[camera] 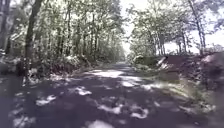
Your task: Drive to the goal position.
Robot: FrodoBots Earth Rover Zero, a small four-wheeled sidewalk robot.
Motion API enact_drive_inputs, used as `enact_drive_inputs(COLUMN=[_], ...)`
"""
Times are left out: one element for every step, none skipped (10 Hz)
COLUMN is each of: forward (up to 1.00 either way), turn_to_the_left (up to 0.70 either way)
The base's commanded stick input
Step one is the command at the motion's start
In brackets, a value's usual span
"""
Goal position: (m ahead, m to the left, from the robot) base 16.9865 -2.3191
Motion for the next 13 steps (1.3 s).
enact_drive_inputs(forward=[0.45,0.45,0.45,0.45,0.45,0.45,0.45,0.45,0.45,0.45,0.45,0.45,0.45], turn_to_the_left=[0.00,0.00,0.00,0.00,0.00,0.00,0.00,0.00,0.00,0.00,0.00,0.00,0.00])
